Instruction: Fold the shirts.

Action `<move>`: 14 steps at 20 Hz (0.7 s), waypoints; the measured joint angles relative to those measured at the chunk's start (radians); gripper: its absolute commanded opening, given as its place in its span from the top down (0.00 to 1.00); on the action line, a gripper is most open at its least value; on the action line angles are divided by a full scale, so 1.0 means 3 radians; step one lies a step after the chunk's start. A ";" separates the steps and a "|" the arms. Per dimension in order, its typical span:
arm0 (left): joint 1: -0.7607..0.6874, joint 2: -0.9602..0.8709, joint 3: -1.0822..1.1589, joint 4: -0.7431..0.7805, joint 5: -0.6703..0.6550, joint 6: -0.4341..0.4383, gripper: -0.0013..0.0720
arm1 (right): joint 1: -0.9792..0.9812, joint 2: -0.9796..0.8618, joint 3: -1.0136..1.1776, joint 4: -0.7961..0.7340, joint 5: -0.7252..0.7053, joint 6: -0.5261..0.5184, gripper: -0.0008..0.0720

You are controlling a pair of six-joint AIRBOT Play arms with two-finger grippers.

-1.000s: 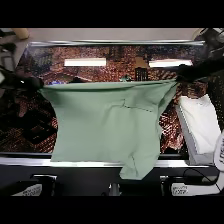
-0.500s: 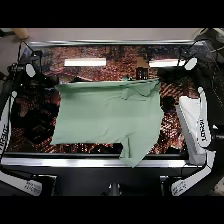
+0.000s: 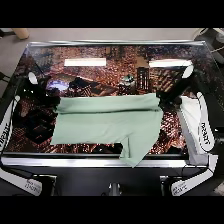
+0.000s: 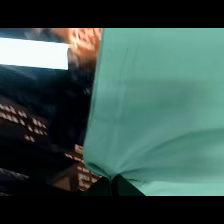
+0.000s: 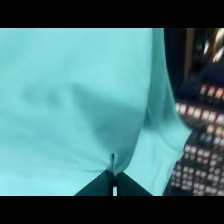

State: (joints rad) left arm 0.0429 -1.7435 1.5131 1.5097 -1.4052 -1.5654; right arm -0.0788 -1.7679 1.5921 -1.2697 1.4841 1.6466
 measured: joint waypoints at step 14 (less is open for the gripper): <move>0.0448 0.0760 -0.0872 -0.0301 -0.0078 0.0114 0.23 | -0.0392 0.0993 -0.1270 -0.0048 0.0295 -0.0071 0.40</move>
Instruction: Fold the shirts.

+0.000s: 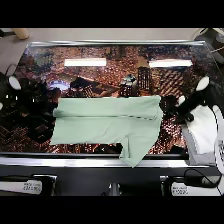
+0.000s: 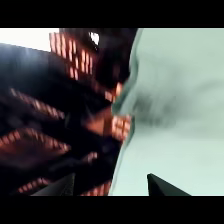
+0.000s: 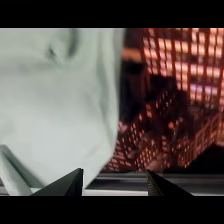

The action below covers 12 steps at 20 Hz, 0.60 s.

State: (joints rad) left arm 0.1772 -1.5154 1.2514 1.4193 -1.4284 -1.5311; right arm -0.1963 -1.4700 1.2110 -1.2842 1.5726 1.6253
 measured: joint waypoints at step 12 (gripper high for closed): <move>0.0089 0.0651 -0.1741 -0.0491 0.0529 0.0202 0.88 | -0.0067 0.0532 -0.1043 0.0120 -0.0406 -0.0234 0.39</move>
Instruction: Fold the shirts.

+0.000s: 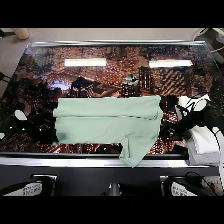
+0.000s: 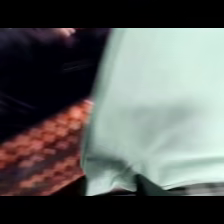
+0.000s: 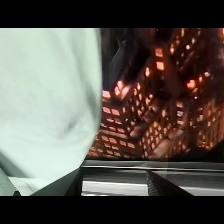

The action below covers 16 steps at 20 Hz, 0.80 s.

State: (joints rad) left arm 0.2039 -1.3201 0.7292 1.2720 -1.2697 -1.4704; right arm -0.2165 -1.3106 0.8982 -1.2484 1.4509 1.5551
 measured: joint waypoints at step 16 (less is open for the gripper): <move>-0.0001 0.0136 -0.0005 -0.0182 0.0379 0.0070 0.95 | 0.0481 0.0036 -0.0852 0.0771 -0.0950 -0.0216 0.96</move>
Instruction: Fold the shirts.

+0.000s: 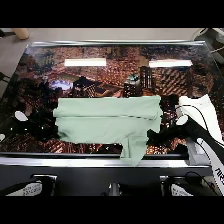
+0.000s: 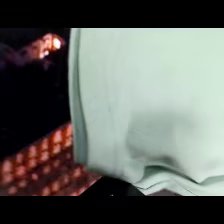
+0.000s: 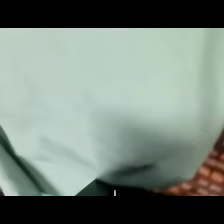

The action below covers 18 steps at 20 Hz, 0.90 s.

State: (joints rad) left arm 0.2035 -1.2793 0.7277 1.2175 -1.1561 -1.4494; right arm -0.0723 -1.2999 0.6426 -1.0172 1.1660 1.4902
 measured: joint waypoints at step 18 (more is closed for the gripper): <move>-0.0008 -0.1586 0.2455 -0.0622 -0.0009 -0.0329 0.03 | -0.0025 -0.1549 0.2894 0.0010 -0.0332 0.0273 0.00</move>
State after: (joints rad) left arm 0.2012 -1.7550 1.4643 1.0309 -1.1587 -1.5482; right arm -0.0799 -1.7645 1.5108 -1.0142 1.0664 1.5723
